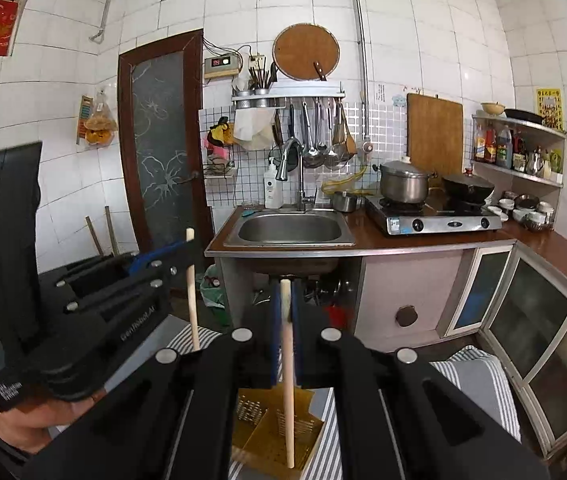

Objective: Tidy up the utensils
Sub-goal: 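Lift both held chopsticks and lower them into the yellow utensil holder, then open both tools to release the chopsticks into the holder, then withdraw both tools from the holder back over the table, then grasp a wooden chopstick with the right tool while the left tool grasps another chopstick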

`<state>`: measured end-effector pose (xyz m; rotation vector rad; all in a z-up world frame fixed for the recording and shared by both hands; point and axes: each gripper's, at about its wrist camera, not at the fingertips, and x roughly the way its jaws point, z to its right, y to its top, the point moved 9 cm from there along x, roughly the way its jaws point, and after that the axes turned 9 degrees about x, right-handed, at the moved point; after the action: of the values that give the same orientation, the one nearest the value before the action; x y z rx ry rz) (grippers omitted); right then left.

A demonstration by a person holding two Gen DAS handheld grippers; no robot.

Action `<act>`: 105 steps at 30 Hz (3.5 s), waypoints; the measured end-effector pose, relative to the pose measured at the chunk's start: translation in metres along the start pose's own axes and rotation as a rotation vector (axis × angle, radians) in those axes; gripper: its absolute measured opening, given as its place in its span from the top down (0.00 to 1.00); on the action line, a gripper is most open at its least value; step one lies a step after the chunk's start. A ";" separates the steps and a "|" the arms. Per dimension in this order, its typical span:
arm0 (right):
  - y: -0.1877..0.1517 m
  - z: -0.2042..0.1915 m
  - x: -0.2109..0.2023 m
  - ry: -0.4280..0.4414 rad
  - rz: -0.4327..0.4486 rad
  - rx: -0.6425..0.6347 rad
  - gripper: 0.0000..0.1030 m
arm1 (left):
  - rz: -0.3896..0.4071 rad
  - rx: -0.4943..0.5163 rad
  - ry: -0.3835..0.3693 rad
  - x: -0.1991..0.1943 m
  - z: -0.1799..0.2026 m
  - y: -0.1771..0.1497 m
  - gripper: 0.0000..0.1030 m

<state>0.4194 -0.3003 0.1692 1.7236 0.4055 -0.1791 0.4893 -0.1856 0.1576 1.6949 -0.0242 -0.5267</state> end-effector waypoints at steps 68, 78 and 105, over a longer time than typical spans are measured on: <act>-0.349 0.049 -0.216 -0.165 -0.227 0.146 0.55 | -0.288 -0.078 0.093 -0.251 -0.010 -0.347 0.48; -0.341 0.037 -0.201 -0.137 -0.240 0.138 0.55 | -0.302 -0.055 0.076 -0.232 0.000 -0.336 0.48; -0.358 -0.021 -0.090 -0.073 -0.406 0.093 0.56 | -0.477 -0.074 0.041 -0.143 -0.009 -0.360 0.48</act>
<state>0.2034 -0.2433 -0.1250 1.7037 0.6995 -0.5597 0.2659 -0.0603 -0.1334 1.6386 0.4334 -0.8347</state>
